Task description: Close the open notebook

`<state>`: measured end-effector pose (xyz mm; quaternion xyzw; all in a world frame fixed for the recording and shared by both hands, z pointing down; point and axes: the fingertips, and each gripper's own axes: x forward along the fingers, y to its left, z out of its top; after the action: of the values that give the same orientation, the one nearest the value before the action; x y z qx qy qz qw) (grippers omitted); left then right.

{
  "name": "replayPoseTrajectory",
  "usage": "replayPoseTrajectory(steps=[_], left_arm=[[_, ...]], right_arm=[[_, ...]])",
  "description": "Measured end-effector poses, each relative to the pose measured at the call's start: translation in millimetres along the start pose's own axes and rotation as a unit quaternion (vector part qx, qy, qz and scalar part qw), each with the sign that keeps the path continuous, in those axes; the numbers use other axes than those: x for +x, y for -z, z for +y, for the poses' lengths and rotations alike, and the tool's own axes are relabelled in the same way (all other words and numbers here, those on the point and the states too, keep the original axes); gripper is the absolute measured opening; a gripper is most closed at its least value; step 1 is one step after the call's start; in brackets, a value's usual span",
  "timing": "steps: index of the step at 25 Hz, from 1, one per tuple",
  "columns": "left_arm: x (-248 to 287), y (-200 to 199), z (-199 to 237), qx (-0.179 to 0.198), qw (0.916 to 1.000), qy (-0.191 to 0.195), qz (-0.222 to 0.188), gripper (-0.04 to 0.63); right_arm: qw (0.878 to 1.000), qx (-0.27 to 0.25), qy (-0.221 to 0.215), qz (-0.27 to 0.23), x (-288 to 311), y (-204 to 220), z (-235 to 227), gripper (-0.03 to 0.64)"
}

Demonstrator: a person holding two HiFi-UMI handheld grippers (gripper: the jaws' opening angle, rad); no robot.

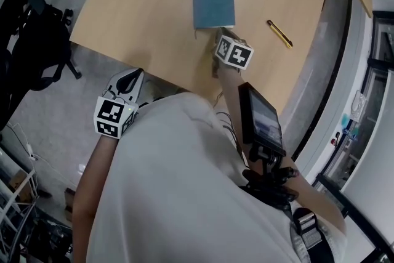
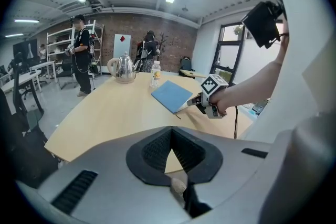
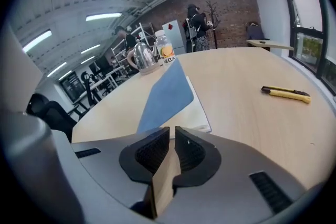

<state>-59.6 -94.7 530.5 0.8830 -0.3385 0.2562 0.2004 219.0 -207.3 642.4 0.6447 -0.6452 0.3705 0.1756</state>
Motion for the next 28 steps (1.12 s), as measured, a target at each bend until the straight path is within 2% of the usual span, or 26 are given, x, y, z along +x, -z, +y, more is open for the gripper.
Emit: replayPoseTrajectory(steps=[4, 6, 8, 10, 12, 14, 16, 18, 22, 28], left_arm=[[4, -2, 2, -0.005, 1.0, 0.0, 0.0, 0.005], [8, -4, 1, -0.006, 1.0, 0.002, -0.001, 0.005], [13, -8, -2, -0.003, 1.0, 0.007, -0.002, 0.005], [17, -12, -5, 0.002, 0.9999, 0.012, -0.002, 0.005], [19, -15, -10, 0.007, 0.9999, 0.014, -0.001, 0.005], [18, -17, -12, 0.009, 0.9999, 0.012, 0.0, 0.005], [15, -17, -11, 0.007, 1.0, 0.005, 0.001, 0.005], [11, -15, -7, 0.001, 1.0, -0.006, 0.005, 0.005], [8, -9, -4, -0.01, 0.9997, -0.021, 0.009, 0.005], [8, -9, 8, -0.021, 0.9994, -0.028, -0.005, 0.005]], right_arm=[[0.998, -0.04, 0.012, -0.048, -25, -16, 1, 0.034], [0.99, -0.105, 0.03, -0.087, -44, -35, 2, 0.032], [0.976, -0.185, 0.026, -0.115, -51, -52, 11, 0.032], [0.964, -0.247, 0.003, -0.1, -39, -54, 19, 0.032], [0.958, -0.284, -0.015, -0.048, -19, -44, 19, 0.034], [0.951, -0.31, -0.009, 0.002, -2, -33, 7, 0.034], [0.949, -0.314, 0.0, 0.036, 9, -23, -8, 0.034], [0.953, -0.297, -0.003, 0.057, 17, -14, -17, 0.034], [0.959, -0.275, -0.029, 0.056, 25, -5, -20, 0.032], [0.966, -0.247, -0.053, 0.06, 33, -1, -6, 0.032]])
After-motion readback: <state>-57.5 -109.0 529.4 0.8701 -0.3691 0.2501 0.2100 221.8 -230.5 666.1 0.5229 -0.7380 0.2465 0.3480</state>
